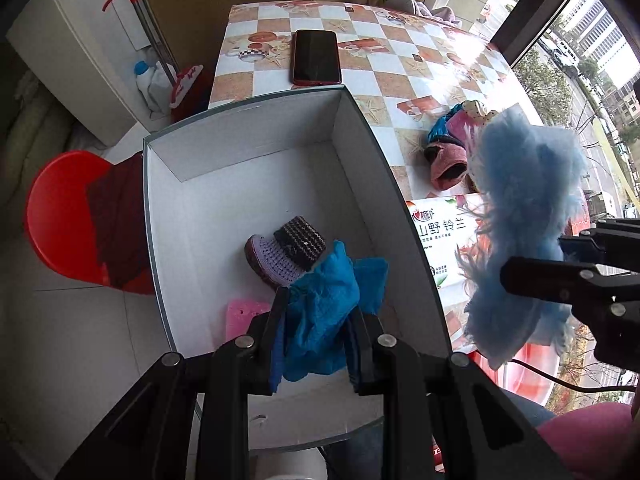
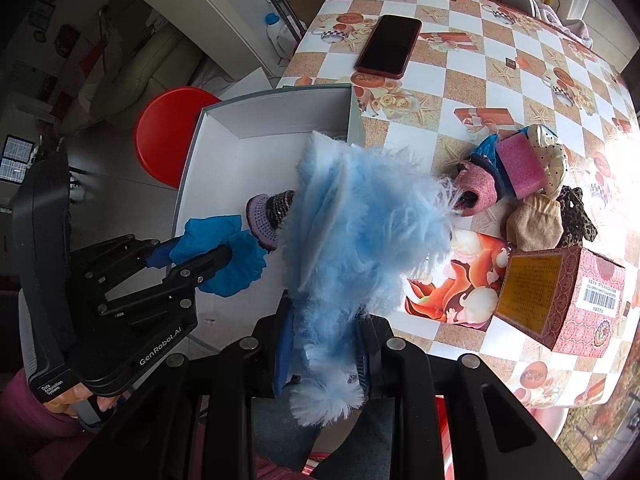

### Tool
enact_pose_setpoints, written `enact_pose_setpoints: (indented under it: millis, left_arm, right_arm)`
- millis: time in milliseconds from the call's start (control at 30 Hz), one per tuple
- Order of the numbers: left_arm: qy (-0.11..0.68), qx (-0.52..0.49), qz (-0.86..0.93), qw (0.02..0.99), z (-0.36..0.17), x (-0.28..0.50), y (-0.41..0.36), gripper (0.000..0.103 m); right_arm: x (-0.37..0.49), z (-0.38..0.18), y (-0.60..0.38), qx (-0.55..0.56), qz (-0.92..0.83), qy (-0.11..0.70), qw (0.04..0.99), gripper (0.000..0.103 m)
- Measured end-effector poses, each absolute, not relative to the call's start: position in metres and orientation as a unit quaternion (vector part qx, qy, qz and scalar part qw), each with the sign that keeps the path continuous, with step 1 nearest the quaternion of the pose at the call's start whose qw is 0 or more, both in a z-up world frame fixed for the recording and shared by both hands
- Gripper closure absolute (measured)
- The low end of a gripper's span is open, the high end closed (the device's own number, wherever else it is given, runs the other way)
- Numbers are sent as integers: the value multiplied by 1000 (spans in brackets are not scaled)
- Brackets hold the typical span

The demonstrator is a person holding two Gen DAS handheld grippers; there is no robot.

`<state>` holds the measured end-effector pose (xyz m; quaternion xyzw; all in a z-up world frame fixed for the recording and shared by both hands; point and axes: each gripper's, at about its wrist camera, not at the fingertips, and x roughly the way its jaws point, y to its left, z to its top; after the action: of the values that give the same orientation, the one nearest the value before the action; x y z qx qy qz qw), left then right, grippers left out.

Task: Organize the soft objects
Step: 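Lower both items into the box and open both tools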

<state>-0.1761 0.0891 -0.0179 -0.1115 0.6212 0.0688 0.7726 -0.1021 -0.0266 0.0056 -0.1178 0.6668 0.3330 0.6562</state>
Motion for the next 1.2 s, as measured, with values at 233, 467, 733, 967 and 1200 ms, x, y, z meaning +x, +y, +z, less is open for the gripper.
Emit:
enact_pose_setpoints:
  millis: [233, 467, 733, 967, 1200]
  left_arm:
    - [623, -117, 72, 770, -21, -178, 94, 76]
    - [624, -118, 73, 769, -23, -179, 95, 76]
    - [625, -120, 74, 768, -25, -183, 97, 76]
    - [625, -120, 74, 768, -25, -183, 98, 76]
    - [626, -120, 75, 767, -25, -184, 99, 76]
  right_arm:
    - [-103, 3, -15, -124, 339, 668, 651, 75]
    - [-105, 1, -4, -133, 346, 666, 647, 75]
    - [-106, -2, 2, -140, 350, 667, 642, 75]
    - [-105, -4, 5, -144, 352, 670, 638, 75]
    - [-106, -4, 8, -149, 356, 667, 637, 75]
